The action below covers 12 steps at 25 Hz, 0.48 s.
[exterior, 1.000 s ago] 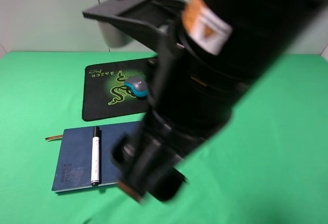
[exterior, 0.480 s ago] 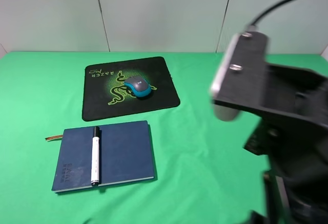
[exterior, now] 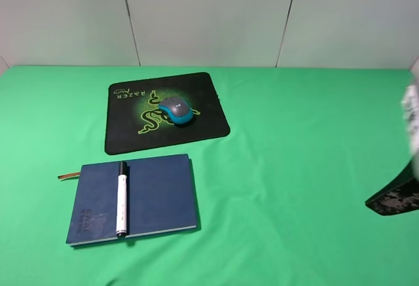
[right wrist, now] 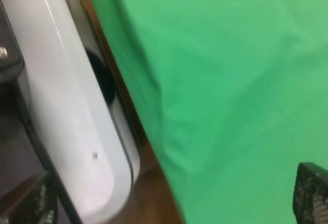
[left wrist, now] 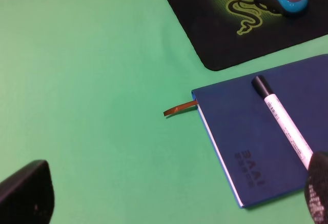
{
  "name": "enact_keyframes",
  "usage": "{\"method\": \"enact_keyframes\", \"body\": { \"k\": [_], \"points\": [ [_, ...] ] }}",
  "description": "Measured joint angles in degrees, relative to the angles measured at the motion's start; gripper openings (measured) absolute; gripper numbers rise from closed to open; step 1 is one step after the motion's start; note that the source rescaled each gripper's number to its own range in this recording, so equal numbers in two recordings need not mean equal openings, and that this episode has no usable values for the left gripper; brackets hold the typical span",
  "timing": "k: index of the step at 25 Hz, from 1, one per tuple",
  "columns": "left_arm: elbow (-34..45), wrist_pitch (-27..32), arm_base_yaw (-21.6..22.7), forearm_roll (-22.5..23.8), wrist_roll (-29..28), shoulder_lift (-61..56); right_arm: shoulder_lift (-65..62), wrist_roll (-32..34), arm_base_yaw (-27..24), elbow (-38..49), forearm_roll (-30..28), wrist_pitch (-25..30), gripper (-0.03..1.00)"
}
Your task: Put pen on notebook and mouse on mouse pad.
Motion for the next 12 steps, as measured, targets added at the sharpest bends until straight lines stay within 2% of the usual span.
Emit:
{"method": "enact_keyframes", "body": {
  "k": [3, 12],
  "points": [
    [0.00, 0.00, 0.00, 0.00, 0.00, 0.00, -6.18, -0.11, -5.77, 2.29, 0.17, -3.59, 1.00],
    [0.00, 0.00, 0.00, 0.00, 0.00, 0.00, -21.60, -0.16, -30.32, 8.11, 0.54, -10.87, 1.00]
  ]
}}
